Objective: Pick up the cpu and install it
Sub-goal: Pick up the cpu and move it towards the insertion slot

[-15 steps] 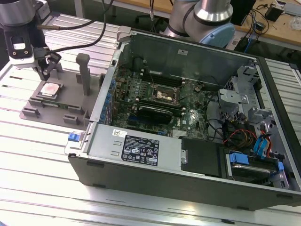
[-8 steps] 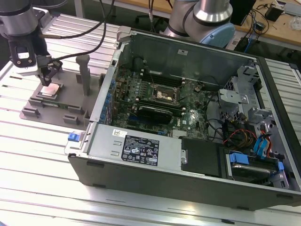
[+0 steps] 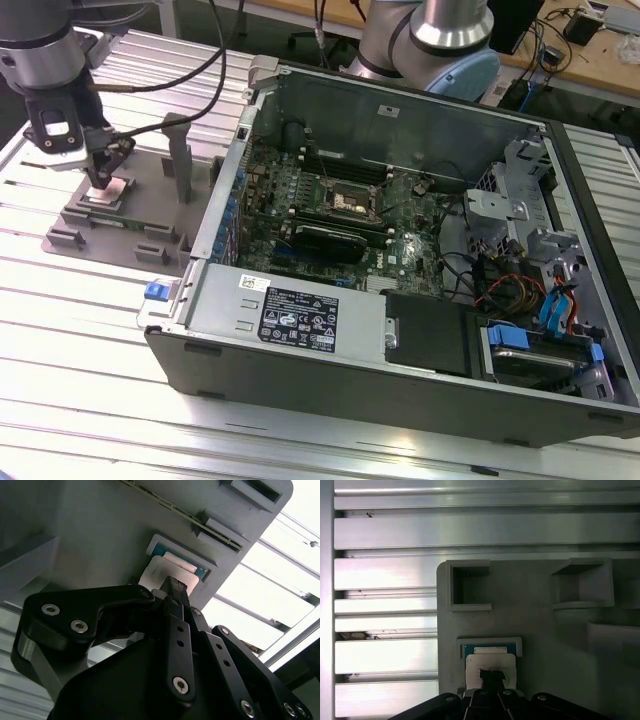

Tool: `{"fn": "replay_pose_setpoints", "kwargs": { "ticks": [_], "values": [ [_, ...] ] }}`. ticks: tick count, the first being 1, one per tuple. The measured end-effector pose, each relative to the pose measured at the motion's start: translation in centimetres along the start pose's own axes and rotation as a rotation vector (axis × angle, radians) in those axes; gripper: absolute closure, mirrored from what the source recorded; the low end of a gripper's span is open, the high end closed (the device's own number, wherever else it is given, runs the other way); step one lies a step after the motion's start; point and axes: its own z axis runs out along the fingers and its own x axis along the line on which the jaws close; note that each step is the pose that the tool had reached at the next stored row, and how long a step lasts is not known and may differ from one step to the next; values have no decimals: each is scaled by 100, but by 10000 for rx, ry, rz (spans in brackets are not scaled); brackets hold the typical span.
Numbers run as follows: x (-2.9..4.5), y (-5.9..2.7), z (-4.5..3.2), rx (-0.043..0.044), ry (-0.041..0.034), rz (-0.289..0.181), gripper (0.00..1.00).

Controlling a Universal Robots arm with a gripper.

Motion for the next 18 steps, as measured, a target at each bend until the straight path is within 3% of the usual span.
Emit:
{"fn": "replay_pose_setpoints", "kwargs": {
  "ticks": [13,18],
  "values": [
    [-19,0,23,0,1,-14,89],
    [-23,0,24,0,1,-14,46]
  ]
}}
